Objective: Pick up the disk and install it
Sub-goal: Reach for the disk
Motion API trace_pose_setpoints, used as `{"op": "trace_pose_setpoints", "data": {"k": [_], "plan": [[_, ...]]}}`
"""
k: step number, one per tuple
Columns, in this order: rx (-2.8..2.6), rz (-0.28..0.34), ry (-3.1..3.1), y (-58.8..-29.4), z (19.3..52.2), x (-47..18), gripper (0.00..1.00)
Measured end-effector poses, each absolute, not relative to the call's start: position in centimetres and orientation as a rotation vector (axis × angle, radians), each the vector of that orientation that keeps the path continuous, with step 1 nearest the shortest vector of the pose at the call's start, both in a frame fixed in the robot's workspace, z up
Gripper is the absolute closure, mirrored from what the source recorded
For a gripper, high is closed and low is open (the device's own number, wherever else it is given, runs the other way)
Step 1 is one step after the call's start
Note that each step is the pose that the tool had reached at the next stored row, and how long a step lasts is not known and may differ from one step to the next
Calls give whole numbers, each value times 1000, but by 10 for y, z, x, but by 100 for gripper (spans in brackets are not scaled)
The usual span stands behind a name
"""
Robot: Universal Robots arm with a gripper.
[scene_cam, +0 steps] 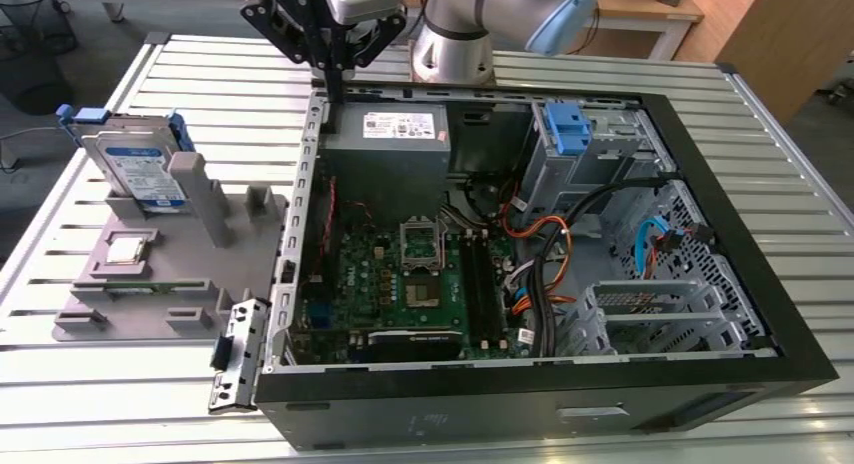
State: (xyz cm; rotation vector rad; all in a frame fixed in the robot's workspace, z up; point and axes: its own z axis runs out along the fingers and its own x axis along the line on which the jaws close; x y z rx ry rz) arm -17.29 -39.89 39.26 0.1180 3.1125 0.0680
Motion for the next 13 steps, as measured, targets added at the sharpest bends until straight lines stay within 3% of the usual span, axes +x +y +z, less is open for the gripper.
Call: {"op": "trace_pose_setpoints", "data": {"k": [13], "plan": [[118,68,3112,-399,393,-176,90]]}}
